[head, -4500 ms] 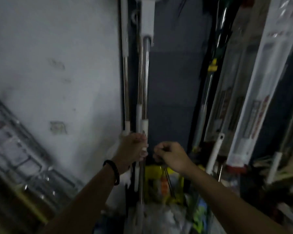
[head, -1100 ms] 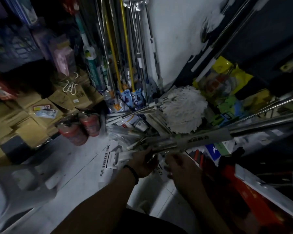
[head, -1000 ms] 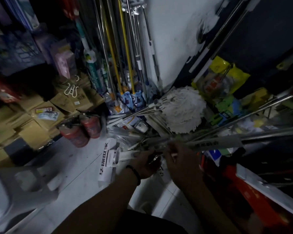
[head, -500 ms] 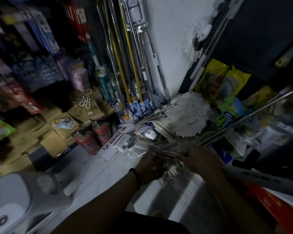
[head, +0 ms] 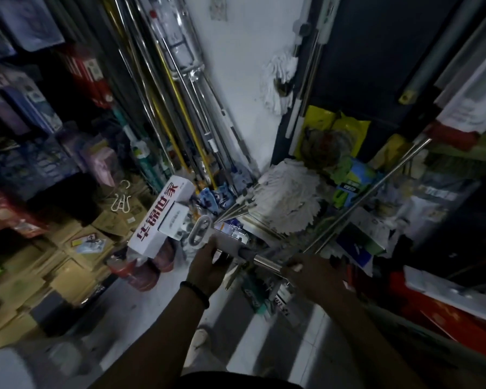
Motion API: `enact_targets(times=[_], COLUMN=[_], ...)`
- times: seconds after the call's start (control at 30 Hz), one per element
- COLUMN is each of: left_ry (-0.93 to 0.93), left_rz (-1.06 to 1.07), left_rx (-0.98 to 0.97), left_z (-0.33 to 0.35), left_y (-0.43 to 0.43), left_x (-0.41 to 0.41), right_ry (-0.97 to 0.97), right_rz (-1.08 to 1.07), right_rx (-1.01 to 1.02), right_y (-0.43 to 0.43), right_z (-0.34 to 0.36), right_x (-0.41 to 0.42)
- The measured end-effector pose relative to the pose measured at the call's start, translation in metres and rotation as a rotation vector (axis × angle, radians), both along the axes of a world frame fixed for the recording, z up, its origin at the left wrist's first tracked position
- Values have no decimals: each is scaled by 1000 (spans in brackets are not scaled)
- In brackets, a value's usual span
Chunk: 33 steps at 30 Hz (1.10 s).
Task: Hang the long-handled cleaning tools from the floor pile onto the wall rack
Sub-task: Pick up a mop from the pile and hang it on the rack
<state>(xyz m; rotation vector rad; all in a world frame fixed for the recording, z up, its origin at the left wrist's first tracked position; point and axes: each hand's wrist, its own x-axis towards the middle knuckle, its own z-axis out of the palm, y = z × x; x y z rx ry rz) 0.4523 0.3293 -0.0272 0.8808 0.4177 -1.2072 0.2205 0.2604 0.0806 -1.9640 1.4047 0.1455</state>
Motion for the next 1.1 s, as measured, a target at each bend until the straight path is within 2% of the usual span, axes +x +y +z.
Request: enact_targets(times=[0.13,0.37,0.73,1.1], left_ry=[-100,-322,-828,-1041], left_rz=[-75,-196,-411,-488], left_rx=[-97,-259,-526,-648], left_z=[22,66,186,326], left_y=[-7,-27,-78,-154], left_x=[-8,2,77,116], right_ry=[-155,-435,-708,-946], right_rz=[-33,-17,-11,-186], right_rx=[31,-130,-375,-513], right_y=[-11,-34,-95,-151], right_z=[2,29,119,227], right_x=[30,100,166,186])
